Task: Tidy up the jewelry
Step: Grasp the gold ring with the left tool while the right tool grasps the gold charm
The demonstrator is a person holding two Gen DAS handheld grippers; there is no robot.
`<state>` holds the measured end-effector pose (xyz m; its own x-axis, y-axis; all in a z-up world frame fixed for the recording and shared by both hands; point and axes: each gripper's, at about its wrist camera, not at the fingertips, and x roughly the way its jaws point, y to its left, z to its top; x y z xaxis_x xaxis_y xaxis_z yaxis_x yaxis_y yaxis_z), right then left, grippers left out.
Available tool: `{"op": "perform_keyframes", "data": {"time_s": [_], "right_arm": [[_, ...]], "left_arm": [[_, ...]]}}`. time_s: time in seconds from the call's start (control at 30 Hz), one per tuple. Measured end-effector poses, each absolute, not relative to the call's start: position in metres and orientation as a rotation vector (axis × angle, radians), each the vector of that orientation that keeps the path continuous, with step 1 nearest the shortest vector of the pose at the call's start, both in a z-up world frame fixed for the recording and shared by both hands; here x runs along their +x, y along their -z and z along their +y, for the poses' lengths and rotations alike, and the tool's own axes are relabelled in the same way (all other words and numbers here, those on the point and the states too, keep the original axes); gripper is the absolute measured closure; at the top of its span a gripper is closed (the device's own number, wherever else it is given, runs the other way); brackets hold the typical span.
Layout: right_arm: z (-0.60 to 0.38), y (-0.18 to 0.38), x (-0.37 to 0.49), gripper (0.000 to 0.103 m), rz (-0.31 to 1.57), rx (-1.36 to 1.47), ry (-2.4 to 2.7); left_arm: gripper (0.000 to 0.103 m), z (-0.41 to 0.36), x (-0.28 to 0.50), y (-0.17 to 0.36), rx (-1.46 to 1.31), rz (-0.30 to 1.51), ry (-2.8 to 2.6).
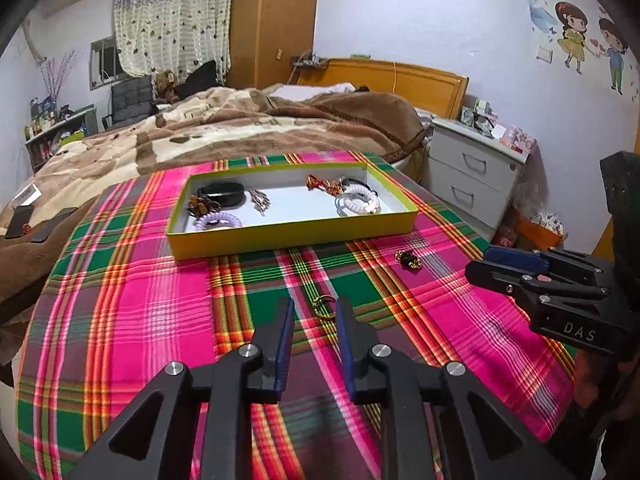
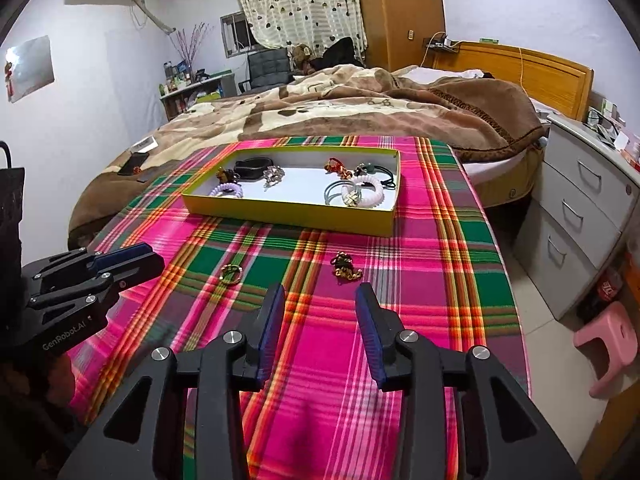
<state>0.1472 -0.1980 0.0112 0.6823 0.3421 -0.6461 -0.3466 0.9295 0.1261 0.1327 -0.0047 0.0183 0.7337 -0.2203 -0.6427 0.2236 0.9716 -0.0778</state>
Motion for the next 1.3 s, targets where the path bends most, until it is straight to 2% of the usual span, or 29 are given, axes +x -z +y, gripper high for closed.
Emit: {"op": "perform_keyframes", "data": {"time_s": [0.1,0.2,0.5,0.97,1.03,1.07,1.1,1.17,1.3], "right_arm": [[-0.197,-0.008,0.157,0.065,0.738,-0.011,-0.388],[-0.194,-0.003,0.169,0.065,0.765,-0.016,-0.394],[-0.191,0.013,0.198,0.065,0.821,-0.039,-0.409],[-0.178,0.034,0.226,0.065,0.902,-0.087,-0.411],[-0.177,0.034,0.225,0.065,0.902,-0.097,-0.411],[-0.176,0.034,0.224,0.067,0.901,-0.102,-0.408],[-0.176,0.034,0.224,0.074,0.9,-0.11,-0.404],[-0.176,0.034,0.223,0.081,0.898,-0.118,-0.397],[-0.178,0.032,0.222,0.087,0.892,-0.112,-0.395]], "left_arm": [[0.075,-0.009,0.145,-0.01,0.012,0.74,0.261],[0.073,-0.013,0.159,0.0,0.021,0.788,0.273],[0.073,-0.022,0.185,0.025,0.035,0.903,0.285],[0.073,-0.032,0.196,0.027,0.092,0.907,0.266],[0.076,-0.033,0.196,0.027,0.098,0.906,0.266],[0.079,-0.033,0.196,0.027,0.099,0.906,0.267],[0.081,-0.033,0.195,0.026,0.102,0.905,0.268],[0.081,-0.034,0.195,0.026,0.105,0.905,0.27],[0.081,-0.035,0.194,0.026,0.11,0.902,0.275]]}}
